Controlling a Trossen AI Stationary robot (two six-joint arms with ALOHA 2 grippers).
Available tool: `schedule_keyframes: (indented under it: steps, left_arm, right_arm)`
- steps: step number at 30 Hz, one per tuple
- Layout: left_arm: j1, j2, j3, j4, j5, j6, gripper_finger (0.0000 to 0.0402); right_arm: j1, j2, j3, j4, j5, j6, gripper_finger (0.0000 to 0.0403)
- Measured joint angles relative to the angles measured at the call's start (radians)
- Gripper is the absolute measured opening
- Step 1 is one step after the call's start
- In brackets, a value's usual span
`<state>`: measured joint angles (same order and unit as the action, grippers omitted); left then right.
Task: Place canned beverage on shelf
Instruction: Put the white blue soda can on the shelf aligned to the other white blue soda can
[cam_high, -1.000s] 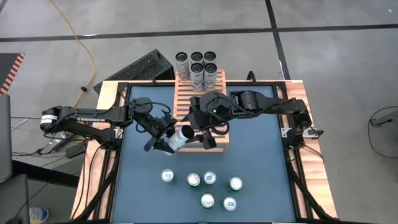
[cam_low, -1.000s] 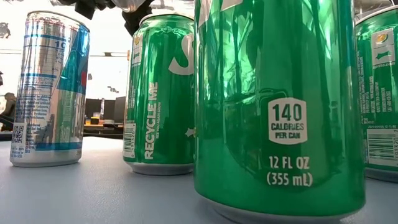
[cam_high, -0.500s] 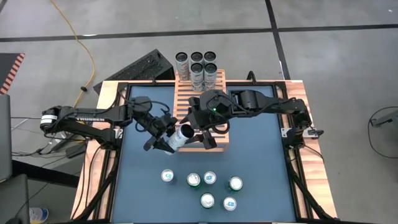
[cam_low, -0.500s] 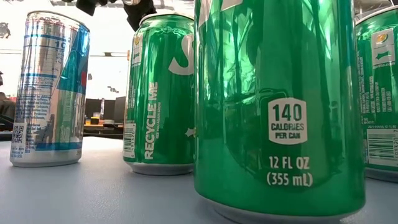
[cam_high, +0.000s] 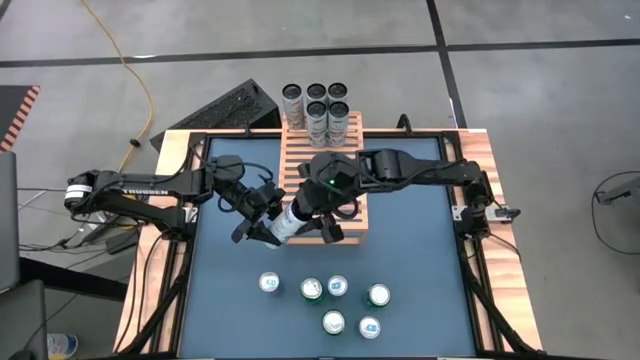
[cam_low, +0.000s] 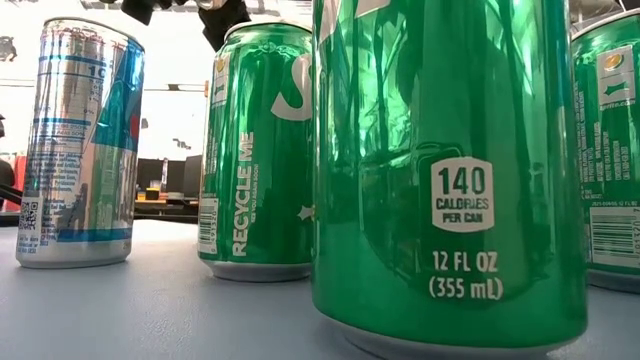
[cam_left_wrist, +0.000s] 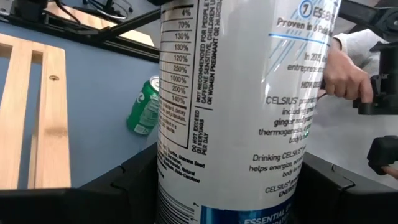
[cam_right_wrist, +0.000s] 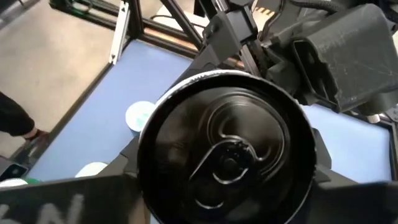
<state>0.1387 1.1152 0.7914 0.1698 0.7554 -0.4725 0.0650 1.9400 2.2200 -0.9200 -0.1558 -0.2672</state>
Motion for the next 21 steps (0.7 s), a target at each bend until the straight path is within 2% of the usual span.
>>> schedule_keyframes:
  steps: [2,11,21]
  left_arm:
    - [0.000,0.000,0.000,-0.003,0.000,-0.002,0.0252]
    - [0.000,-0.001,0.000,0.010,-0.035,0.001,0.0255]
    - [0.028,-0.004,0.002,-0.002,-0.172,-0.034,0.0314]
  right_arm:
    - [0.000,0.000,0.000,-0.010,0.000,-0.001,0.0201]
    - [0.000,-0.002,0.038,-0.038,0.005,-0.001,0.0201]
    - [-0.004,-0.003,0.128,-0.189,0.116,0.035,0.0201]
